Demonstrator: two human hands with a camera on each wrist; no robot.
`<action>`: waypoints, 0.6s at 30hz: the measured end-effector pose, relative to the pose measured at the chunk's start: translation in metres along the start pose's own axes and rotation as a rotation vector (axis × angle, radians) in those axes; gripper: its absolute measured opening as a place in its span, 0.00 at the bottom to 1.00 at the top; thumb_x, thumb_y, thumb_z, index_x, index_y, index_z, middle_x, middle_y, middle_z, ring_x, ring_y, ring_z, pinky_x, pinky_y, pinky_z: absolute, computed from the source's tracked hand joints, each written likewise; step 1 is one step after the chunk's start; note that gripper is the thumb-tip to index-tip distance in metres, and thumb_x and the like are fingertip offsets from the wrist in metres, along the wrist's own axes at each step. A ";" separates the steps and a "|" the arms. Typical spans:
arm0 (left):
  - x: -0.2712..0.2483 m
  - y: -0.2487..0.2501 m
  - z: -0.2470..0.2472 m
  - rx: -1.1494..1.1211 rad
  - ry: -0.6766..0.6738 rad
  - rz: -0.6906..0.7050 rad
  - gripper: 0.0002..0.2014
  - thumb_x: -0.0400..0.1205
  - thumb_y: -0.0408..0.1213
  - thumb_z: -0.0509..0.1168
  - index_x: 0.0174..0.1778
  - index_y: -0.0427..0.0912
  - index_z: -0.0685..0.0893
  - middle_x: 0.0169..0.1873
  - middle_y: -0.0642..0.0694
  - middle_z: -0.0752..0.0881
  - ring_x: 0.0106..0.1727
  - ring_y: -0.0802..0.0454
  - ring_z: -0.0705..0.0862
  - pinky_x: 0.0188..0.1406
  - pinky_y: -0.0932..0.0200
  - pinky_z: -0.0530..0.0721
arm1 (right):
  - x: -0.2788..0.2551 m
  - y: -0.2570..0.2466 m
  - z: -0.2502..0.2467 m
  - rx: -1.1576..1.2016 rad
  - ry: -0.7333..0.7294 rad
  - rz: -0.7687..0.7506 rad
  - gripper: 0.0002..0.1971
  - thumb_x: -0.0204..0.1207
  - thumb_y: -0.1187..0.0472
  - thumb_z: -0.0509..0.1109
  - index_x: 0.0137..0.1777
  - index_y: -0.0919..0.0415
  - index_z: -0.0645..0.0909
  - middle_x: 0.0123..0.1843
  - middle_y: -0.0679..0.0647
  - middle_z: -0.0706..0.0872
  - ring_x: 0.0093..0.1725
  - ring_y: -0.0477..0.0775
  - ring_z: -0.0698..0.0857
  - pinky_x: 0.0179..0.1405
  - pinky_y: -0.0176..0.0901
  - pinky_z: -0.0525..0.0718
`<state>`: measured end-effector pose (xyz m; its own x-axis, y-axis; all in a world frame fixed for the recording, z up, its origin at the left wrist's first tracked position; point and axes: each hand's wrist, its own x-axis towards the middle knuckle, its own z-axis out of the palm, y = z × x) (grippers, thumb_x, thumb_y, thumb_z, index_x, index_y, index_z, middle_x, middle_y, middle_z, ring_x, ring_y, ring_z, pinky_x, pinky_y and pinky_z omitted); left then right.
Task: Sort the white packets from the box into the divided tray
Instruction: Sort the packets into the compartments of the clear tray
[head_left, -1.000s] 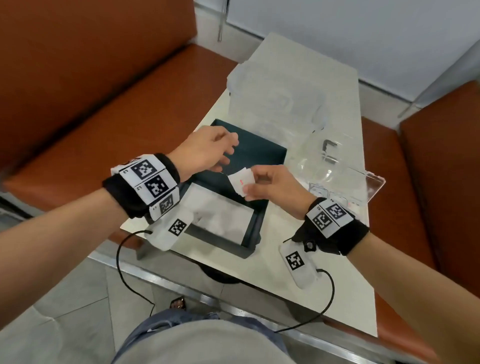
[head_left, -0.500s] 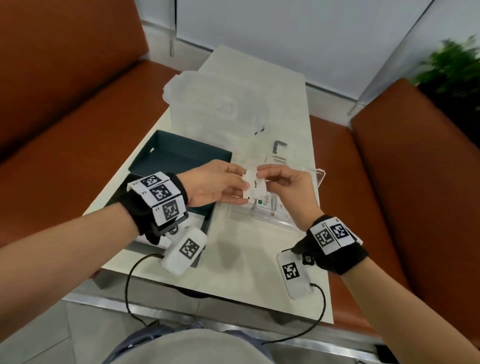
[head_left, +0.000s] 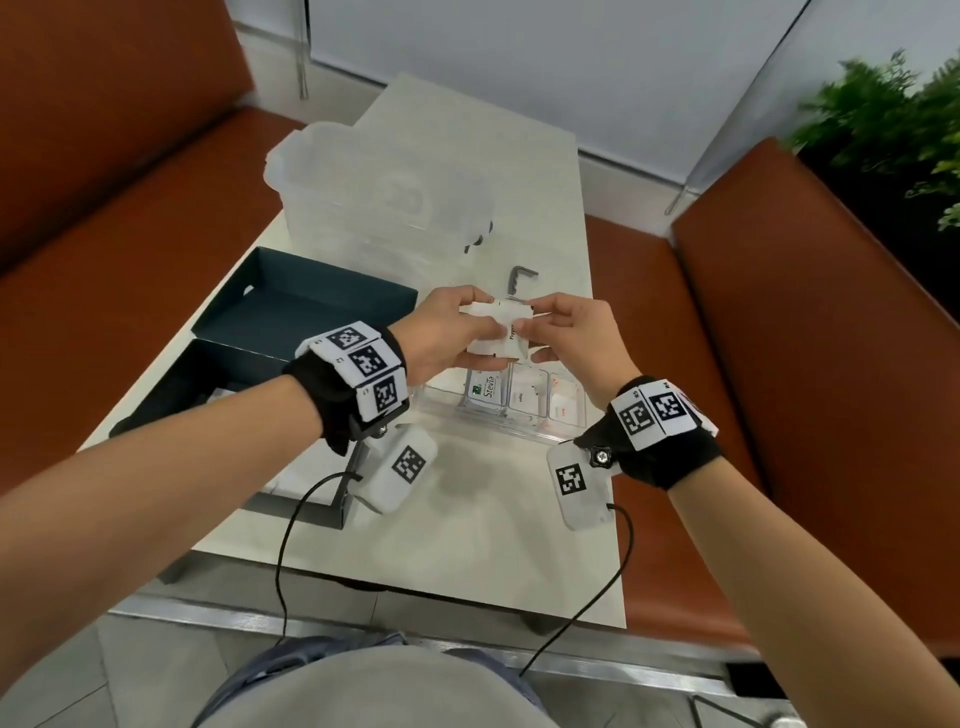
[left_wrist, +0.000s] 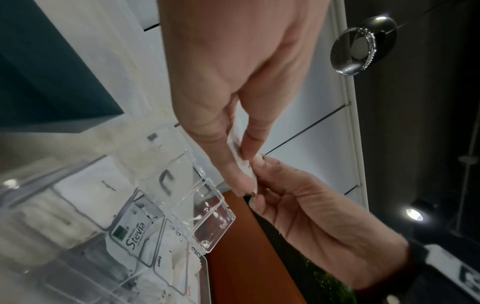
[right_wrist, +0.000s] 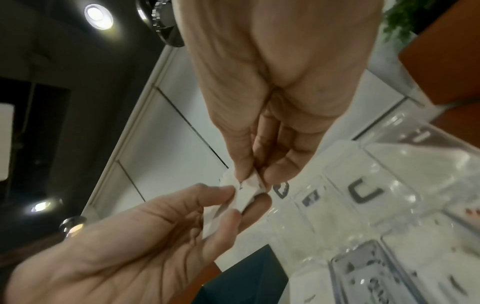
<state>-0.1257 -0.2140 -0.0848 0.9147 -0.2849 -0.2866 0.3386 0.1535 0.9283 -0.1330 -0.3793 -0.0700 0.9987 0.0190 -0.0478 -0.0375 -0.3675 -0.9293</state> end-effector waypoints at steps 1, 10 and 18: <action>0.003 -0.001 0.002 0.029 0.016 0.025 0.11 0.78 0.23 0.70 0.54 0.37 0.81 0.49 0.40 0.85 0.45 0.47 0.89 0.42 0.52 0.91 | 0.002 0.001 -0.003 -0.049 0.017 -0.017 0.09 0.71 0.64 0.79 0.50 0.59 0.86 0.42 0.61 0.91 0.38 0.51 0.88 0.37 0.41 0.88; 0.024 -0.020 0.008 0.055 0.043 0.045 0.11 0.73 0.25 0.76 0.48 0.36 0.85 0.44 0.42 0.89 0.39 0.52 0.92 0.36 0.60 0.89 | 0.011 0.021 -0.021 -0.013 -0.001 0.117 0.08 0.72 0.67 0.77 0.50 0.62 0.85 0.39 0.58 0.91 0.31 0.47 0.88 0.34 0.37 0.86; 0.030 -0.027 0.009 0.009 0.011 -0.036 0.15 0.75 0.26 0.75 0.57 0.32 0.84 0.52 0.36 0.89 0.46 0.46 0.92 0.38 0.60 0.89 | 0.015 0.039 -0.028 0.096 0.015 0.183 0.08 0.72 0.69 0.76 0.51 0.66 0.85 0.39 0.61 0.91 0.32 0.50 0.87 0.36 0.40 0.86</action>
<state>-0.1091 -0.2350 -0.1163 0.9045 -0.2798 -0.3220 0.3692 0.1351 0.9195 -0.1186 -0.4189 -0.0968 0.9752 -0.0542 -0.2147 -0.2213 -0.2733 -0.9361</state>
